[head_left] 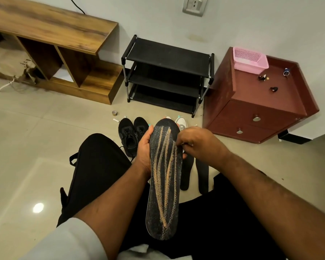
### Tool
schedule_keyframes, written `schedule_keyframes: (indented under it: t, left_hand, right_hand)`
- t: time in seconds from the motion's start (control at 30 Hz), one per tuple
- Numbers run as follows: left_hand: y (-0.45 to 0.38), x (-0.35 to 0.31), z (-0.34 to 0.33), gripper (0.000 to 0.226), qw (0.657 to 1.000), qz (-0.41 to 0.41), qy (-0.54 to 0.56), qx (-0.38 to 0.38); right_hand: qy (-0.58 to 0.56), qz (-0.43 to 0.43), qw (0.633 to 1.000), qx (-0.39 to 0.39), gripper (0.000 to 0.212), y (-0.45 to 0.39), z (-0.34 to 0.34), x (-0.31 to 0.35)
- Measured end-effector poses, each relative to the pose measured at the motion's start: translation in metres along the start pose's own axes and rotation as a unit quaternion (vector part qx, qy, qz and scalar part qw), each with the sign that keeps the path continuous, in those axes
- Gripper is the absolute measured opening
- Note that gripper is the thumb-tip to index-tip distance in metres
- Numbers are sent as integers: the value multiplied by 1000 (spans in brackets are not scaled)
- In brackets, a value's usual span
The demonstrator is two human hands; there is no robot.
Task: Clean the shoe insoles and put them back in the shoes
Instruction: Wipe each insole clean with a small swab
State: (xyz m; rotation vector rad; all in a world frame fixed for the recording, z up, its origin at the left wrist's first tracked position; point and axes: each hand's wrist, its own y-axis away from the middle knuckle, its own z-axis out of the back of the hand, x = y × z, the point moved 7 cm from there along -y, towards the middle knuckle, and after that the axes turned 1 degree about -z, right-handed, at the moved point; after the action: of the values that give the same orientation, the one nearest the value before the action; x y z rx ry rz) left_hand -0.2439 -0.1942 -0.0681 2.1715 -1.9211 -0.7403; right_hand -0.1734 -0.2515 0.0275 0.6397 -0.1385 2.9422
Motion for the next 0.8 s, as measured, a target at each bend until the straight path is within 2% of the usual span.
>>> schedule_keyframes:
  t: [0.23, 0.33, 0.47, 0.53, 0.8]
  left_hand:
    - [-1, 6, -1, 73, 999, 10, -18, 34]
    - [0, 0, 2, 73, 1000, -2, -18, 9]
    - [0, -23, 9, 59, 995, -82, -20, -55]
    - [-2, -29, 10, 57, 993, -94, -23, -66]
    - [-6, -10, -1, 68, 999, -37, -28, 2]
  right_hand:
    - [44, -20, 998, -36, 13, -40, 19, -11]
    - [42, -18, 999, -21, 14, -37, 10, -8]
    - [5, 20, 1000, 14, 12, -12, -10, 4]
    - [8, 24, 999, 29, 13, -9, -14, 6]
    - [70, -19, 997, -33, 15, -55, 11, -11]
